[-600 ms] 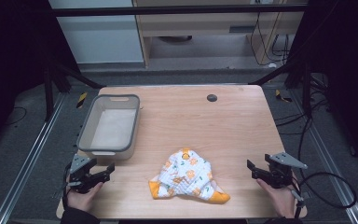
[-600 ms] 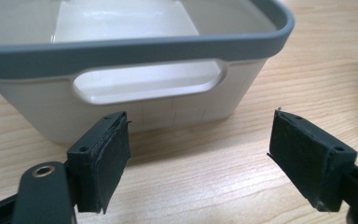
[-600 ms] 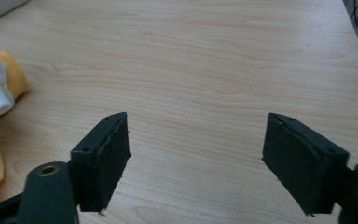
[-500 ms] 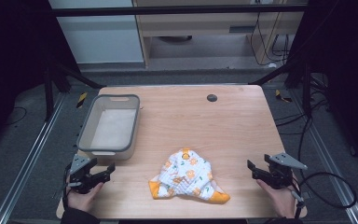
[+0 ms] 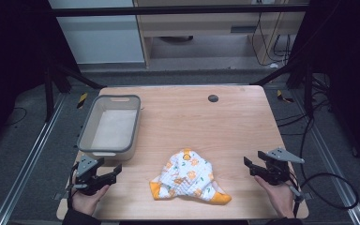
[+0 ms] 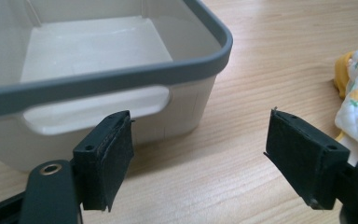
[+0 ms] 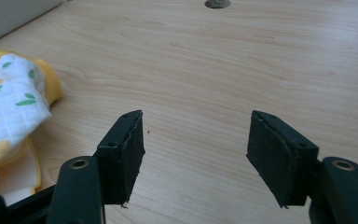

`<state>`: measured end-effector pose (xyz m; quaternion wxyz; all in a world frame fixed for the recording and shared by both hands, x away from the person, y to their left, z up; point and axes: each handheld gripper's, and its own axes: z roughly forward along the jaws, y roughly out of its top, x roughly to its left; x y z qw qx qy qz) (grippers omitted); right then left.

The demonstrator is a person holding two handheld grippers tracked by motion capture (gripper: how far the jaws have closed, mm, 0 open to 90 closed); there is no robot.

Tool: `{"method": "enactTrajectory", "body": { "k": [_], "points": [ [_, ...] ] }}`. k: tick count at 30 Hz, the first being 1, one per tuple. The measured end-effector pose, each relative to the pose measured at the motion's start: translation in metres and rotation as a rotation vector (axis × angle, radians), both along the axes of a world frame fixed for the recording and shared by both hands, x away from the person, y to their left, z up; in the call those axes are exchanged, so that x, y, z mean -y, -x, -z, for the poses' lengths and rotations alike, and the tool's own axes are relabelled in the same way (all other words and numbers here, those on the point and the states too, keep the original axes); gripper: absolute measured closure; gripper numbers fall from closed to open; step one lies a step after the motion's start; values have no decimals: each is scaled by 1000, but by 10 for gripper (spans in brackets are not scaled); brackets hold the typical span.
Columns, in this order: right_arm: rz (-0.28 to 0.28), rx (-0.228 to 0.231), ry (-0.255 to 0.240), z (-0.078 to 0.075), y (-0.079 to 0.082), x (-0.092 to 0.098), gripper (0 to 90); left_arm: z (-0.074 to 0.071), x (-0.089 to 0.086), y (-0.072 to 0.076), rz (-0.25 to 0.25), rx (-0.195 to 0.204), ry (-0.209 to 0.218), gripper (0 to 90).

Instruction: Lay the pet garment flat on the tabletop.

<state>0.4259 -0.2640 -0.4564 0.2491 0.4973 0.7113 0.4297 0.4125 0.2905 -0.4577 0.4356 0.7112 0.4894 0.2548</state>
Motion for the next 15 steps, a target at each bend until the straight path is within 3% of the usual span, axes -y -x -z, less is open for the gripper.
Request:
{"method": "enactTrajectory", "body": {
  "k": [15],
  "points": [
    [-33,41,-40,-29,-17,-7,307,-35,-1,-5,12,81,37,278]
  ]
}}
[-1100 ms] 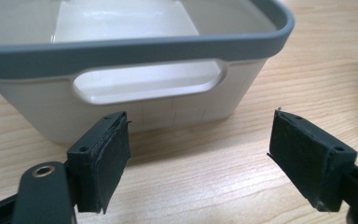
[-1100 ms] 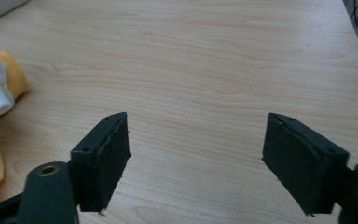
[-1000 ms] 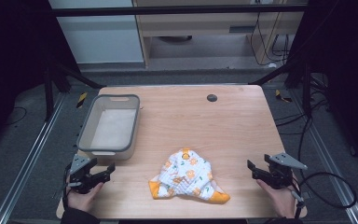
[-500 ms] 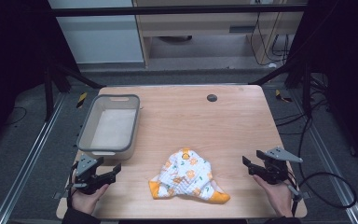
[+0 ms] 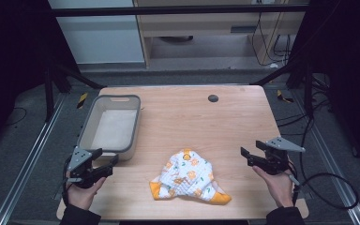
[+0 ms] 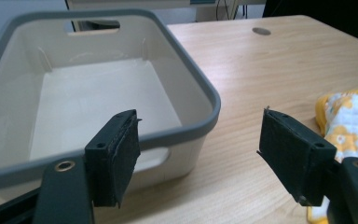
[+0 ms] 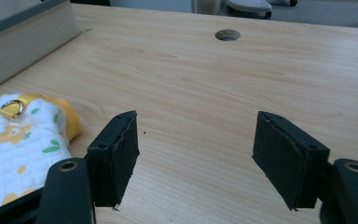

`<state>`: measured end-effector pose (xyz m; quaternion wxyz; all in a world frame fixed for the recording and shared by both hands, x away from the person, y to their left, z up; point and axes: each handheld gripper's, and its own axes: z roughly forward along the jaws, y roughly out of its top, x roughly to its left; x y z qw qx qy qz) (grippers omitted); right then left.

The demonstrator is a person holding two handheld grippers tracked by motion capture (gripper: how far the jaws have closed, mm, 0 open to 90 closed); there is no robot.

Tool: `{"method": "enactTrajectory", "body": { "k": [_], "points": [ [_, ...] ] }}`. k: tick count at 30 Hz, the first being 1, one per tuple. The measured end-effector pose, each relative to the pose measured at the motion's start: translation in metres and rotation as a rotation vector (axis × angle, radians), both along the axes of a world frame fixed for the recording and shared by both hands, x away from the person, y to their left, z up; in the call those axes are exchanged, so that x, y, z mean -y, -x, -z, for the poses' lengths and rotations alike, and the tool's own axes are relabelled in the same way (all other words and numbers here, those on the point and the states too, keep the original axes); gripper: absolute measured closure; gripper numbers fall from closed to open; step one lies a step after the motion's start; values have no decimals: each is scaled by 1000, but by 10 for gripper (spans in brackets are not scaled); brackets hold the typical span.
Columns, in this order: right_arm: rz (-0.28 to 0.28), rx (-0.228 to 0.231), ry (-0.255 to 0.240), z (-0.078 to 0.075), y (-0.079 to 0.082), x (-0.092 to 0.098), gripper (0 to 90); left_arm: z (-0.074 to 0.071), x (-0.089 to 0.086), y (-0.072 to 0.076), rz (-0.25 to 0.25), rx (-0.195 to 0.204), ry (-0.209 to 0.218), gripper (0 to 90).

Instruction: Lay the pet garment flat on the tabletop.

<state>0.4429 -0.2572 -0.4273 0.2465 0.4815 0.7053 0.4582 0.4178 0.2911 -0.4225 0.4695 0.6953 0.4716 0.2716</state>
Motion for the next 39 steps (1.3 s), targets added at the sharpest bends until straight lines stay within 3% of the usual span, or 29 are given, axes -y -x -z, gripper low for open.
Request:
{"method": "enactTrajectory", "body": {
  "k": [5,9,13,18,24,27,39],
  "points": [
    [-16,21,8,-12,-3,-7,313,-11,8,-6,23,12,-14,284],
    [-44,40,-15,-21,-5,-17,318,-19,22,-12,58,19,-6,285],
    [-74,41,-9,-25,-6,-27,322,-22,37,-18,102,1,-14,284],
    [-112,31,-8,-24,-10,-37,327,-22,54,-22,124,5,-18,292],
    [-140,18,-7,-16,-12,-48,340,-16,75,-29,173,-23,-24,302],
    [-162,8,-17,-9,-13,-53,345,-10,88,-32,202,-46,-50,303],
    [-221,-41,2,4,-14,-71,357,11,113,-36,274,-117,-96,310]
  ]
}}
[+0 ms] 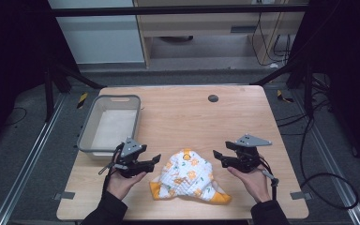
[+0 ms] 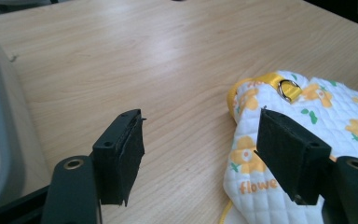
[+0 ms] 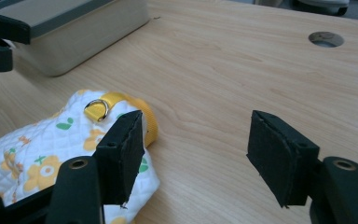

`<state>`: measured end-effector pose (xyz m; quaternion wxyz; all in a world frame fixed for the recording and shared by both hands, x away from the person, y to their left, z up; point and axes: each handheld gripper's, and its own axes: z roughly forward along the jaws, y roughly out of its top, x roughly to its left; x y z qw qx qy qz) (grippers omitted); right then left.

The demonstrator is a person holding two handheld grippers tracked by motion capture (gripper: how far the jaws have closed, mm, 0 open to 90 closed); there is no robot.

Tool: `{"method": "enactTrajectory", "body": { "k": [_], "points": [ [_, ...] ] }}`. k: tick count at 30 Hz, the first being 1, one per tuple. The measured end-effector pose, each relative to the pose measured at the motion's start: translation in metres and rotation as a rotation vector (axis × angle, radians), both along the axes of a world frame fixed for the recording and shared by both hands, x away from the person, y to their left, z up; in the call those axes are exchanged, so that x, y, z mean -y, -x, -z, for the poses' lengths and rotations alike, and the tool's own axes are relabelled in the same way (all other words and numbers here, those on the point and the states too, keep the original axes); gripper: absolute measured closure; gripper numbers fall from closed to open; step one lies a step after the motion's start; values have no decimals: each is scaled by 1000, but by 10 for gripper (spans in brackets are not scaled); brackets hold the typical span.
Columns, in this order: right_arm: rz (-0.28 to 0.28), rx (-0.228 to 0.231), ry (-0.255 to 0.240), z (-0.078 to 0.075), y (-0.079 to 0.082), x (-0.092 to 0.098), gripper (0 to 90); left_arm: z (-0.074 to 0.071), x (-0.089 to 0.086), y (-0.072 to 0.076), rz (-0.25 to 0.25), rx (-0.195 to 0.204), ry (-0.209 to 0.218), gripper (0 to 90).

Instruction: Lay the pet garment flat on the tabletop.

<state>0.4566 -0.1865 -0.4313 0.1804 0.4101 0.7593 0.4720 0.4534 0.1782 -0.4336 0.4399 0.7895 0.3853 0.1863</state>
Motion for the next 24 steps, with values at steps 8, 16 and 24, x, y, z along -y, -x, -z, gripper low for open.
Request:
{"method": "enactTrajectory", "body": {
  "k": [8,16,24],
  "points": [
    [-57,-60,12,15,-2,-14,367,15,15,-3,44,-50,-36,309],
    [-108,-96,32,25,-3,-25,378,25,24,-6,74,-88,-55,293],
    [-149,-133,51,36,-2,-34,436,38,37,-5,121,-133,-109,300]
  ]
}}
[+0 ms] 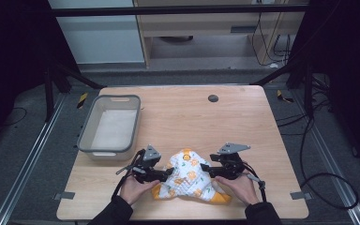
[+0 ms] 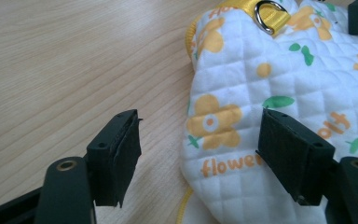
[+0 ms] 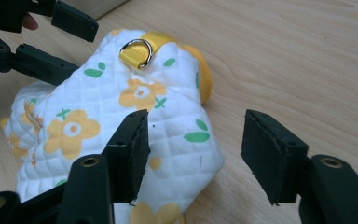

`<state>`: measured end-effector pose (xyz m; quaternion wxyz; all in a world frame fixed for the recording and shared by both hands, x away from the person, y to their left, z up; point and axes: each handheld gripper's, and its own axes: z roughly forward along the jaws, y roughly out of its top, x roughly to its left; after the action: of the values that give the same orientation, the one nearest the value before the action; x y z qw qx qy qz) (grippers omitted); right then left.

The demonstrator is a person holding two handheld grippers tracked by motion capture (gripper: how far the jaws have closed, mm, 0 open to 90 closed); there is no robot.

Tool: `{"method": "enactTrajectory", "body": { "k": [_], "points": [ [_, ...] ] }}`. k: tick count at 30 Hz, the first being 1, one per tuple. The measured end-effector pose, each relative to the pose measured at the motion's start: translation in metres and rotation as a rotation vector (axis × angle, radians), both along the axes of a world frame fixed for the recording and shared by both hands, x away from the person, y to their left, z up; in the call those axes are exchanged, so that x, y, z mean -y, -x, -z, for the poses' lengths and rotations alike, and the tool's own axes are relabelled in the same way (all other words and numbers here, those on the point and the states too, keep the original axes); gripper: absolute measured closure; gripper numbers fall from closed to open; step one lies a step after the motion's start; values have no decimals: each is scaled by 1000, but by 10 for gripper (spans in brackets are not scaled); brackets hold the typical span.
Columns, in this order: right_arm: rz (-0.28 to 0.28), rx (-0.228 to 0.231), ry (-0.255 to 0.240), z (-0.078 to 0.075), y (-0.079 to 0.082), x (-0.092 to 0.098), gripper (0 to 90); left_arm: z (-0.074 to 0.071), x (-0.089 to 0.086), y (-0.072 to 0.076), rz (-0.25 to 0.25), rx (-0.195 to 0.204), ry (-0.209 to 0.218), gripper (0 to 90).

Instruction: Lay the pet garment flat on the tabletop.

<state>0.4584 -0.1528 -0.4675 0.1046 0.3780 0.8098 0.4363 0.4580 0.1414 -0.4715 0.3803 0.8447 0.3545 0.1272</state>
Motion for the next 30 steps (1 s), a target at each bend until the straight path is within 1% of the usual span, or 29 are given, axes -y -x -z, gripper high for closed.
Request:
{"method": "enactTrajectory", "body": {
  "k": [1,2,4,6,7,8,9,10,11,12,13,14,16,17,18,19,20,22,24,27,28,29,30],
  "points": [
    [-8,-4,5,1,0,-1,450,2,1,0,4,-3,0,300],
    [-16,-15,13,4,0,-2,486,4,2,0,7,-10,-4,316],
    [-21,-16,11,5,0,-3,501,7,3,0,11,-21,-5,327],
    [-25,-32,9,6,0,-3,540,10,4,0,19,-39,1,363],
    [-32,-28,15,7,0,-4,560,11,4,0,23,-45,3,390],
    [-32,-33,14,8,0,-4,586,12,5,1,32,-54,2,419],
    [-40,-48,14,9,0,-6,646,13,7,1,37,-61,-5,480],
    [-40,-48,14,9,0,-6,646,13,7,1,37,-61,-5,498],
    [-48,-48,18,9,0,-6,672,14,8,1,35,-60,-15,498],
    [-51,-45,29,9,1,-7,736,13,8,1,29,-70,-14,560],
    [-51,-45,29,9,1,-7,736,13,8,1,29,-70,-14,604],
    [-52,-48,27,8,1,-7,759,13,7,0,21,-78,-9,604],
    [-51,-53,24,8,1,-7,797,12,4,-1,10,-97,6,676],
    [-48,-54,22,8,1,-7,817,12,4,-2,2,-94,1,789],
    [-47,-52,20,8,1,-7,823,12,2,-3,-2,-95,-11,811],
    [-47,-52,20,8,1,-7,823,12,2,-3,-2,-95,-11,835],
    [-48,-50,18,7,1,-7,827,12,2,-4,-2,-95,-10,835],
    [-50,-44,14,6,2,-8,832,11,2,-3,-2,-90,-2,863],
    [-50,-30,9,4,3,-7,836,9,1,-2,-3,-75,0,874],
    [-45,-20,0,2,4,-5,838,1,-2,1,-2,-60,35,876],
    [-41,-11,-9,-1,5,-3,841,-7,-4,3,4,-34,54,878],
    [-41,-2,-16,-2,6,-2,843,-7,-4,3,4,-34,54,879],
    [-41,-2,-16,-2,6,-2,843,-11,-6,4,4,-28,68,879]
  ]
}}
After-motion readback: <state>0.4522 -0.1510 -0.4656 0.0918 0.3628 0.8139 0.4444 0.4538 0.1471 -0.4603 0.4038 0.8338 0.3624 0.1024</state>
